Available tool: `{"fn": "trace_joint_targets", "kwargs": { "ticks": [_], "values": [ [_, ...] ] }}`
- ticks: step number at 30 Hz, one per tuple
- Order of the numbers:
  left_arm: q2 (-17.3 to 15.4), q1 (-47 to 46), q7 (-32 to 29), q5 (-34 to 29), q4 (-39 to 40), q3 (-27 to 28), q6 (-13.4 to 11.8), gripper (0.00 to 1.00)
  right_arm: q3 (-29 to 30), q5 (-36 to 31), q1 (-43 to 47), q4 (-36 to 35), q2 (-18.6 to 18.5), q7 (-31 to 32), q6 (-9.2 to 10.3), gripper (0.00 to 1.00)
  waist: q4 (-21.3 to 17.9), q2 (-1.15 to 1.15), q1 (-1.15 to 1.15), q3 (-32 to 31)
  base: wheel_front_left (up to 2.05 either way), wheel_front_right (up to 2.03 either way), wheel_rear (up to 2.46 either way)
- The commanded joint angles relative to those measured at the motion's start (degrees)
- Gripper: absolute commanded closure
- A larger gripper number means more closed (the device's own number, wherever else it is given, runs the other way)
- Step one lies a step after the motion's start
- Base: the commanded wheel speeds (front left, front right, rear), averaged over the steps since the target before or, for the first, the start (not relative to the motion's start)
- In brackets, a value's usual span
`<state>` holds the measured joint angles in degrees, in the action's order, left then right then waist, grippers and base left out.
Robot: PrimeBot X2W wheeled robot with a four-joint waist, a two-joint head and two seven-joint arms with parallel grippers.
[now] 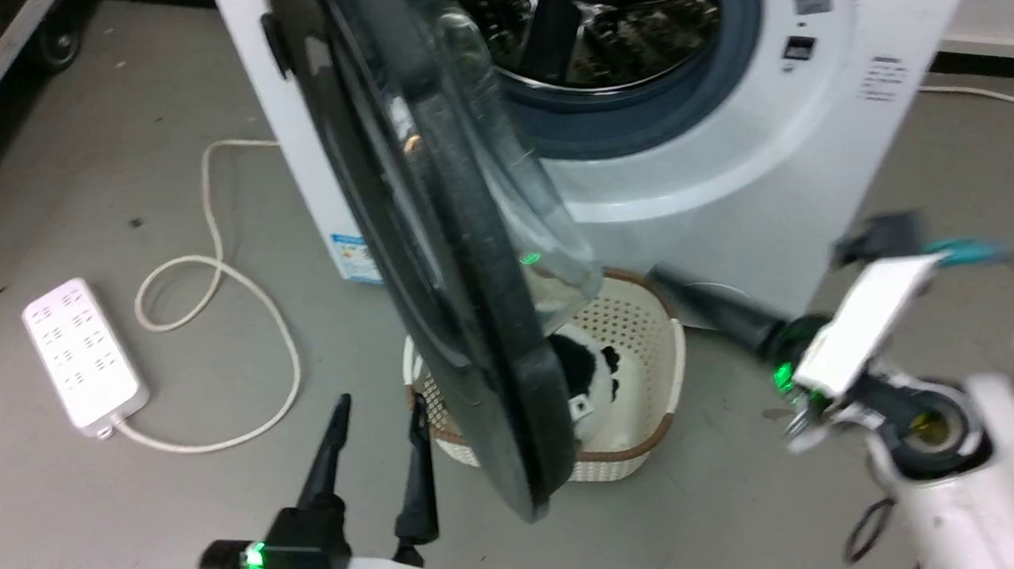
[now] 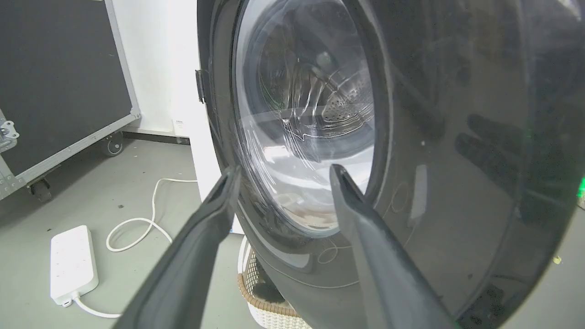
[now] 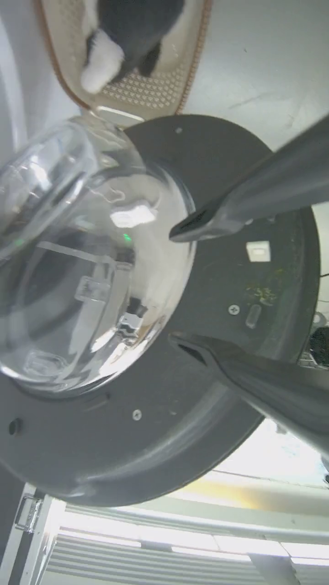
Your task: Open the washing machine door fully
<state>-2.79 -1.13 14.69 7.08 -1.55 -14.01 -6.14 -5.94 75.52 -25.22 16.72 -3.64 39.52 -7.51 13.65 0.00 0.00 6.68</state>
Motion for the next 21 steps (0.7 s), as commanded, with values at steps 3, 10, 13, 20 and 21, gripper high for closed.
{"fn": "trace_joint_targets", "kwargs": {
  "ticks": [3, 10, 13, 20, 21],
  "values": [
    [-0.09, -0.56, 0.3, 0.45, 1.29, 2.92, 0.09, 0.0, 1.77, -14.49, 1.68, -10.65, -6.27, -15.5, 0.02, 0.0, -3.49, 0.0, 0.0, -1.66, 0.0, 0.0, 0.0],
    [-0.09, 0.57, 0.3, 0.98, 1.8, 6.32, 0.67, 0.0, -0.68, -41.32, 9.6, -16.26, -15.91, -39.65, 0.02, 0.0, -7.35, 0.0, 0.0, -4.19, 0.0, 0.0, 0.0],
    [-0.09, 1.56, 0.3, 1.13, 2.15, 7.0, 0.86, 0.0, 2.54, -49.95, 13.64, -16.35, -14.67, -45.65, 0.02, 0.0, -8.6, 0.0, 0.0, -4.77, 0.0, 0.0, 0.0],
    [-0.09, 3.55, 0.3, 1.83, 1.49, 7.77, 1.88, 0.0, 8.04, -66.27, 23.52, -19.37, -5.91, -51.7, 0.02, 0.0, -10.43, 0.0, 0.0, -5.21, 0.0, 0.0, 0.0],
    [-0.09, 3.79, 0.3, 1.89, 1.38, 7.77, 1.97, 0.0, 8.26, -67.76, 24.85, -19.64, -4.57, -52.16, 0.02, 0.0, -10.54, 0.0, 0.0, -5.27, 0.0, 0.0, 0.0]
  ]
}}
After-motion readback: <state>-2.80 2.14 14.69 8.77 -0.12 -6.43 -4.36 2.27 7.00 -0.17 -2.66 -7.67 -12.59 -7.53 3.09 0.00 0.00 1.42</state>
